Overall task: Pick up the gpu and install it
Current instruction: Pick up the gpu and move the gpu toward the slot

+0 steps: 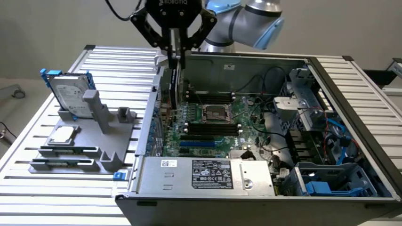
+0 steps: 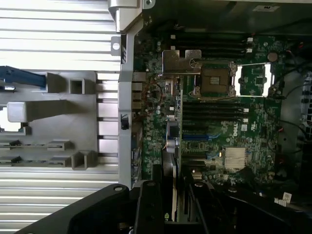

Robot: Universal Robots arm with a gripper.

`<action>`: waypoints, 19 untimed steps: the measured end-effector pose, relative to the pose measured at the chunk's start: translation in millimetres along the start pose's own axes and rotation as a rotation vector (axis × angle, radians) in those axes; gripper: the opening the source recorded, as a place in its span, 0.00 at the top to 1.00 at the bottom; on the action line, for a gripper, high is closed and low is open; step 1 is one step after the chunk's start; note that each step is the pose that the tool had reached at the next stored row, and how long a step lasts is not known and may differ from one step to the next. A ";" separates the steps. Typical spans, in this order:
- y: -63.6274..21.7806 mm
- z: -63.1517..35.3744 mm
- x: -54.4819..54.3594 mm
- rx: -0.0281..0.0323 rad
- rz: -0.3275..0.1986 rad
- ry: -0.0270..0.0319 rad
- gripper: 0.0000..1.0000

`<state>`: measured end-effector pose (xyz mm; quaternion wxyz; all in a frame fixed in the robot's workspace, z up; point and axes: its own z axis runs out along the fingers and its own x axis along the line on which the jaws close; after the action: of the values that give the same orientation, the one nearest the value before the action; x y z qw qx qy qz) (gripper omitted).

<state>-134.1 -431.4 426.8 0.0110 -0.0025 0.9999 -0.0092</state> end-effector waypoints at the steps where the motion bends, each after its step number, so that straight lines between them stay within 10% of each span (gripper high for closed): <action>1: 0.0 1.2 -4.5 0.0010 0.000 0.0000 0.74; 19: 0.1 26.7 -75.5 0.0088 0.000 0.0011 0.74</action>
<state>-58.1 -431.4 401.8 0.0105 -0.0025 0.9998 -0.0136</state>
